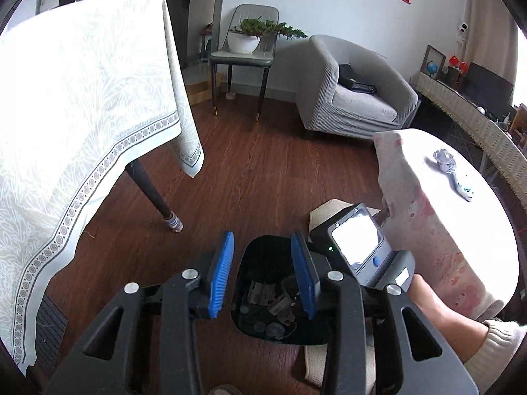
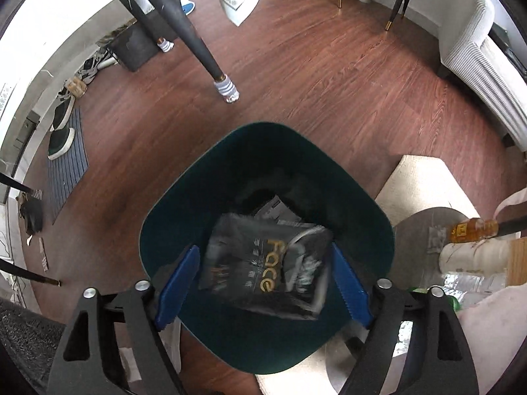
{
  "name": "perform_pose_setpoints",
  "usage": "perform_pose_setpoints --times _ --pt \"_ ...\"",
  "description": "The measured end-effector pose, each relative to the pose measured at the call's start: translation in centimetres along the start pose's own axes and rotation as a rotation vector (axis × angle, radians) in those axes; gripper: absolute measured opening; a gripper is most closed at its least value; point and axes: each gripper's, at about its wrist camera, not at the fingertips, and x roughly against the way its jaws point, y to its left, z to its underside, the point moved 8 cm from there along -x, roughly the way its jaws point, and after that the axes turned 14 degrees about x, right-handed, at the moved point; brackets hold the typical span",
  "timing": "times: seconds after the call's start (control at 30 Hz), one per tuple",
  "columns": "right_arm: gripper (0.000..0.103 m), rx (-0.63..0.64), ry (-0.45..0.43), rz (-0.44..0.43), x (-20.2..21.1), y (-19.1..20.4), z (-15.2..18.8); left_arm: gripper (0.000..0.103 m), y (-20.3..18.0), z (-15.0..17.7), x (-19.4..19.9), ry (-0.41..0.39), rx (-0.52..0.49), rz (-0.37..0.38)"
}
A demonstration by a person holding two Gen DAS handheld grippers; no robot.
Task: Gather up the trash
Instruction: 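Move both tools back toward the table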
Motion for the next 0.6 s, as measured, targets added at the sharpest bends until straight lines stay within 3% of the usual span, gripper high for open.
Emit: perform_pose_setpoints --times 0.3,0.6 --pt "0.082 0.031 -0.082 0.002 3.4 0.0 -0.4 0.038 -1.6 -1.2 1.7 -0.051 0.002 0.047" --pt "0.082 0.057 -0.259 0.004 11.6 -0.1 -1.5 0.038 -4.1 -2.2 2.5 -0.101 -0.020 0.073"
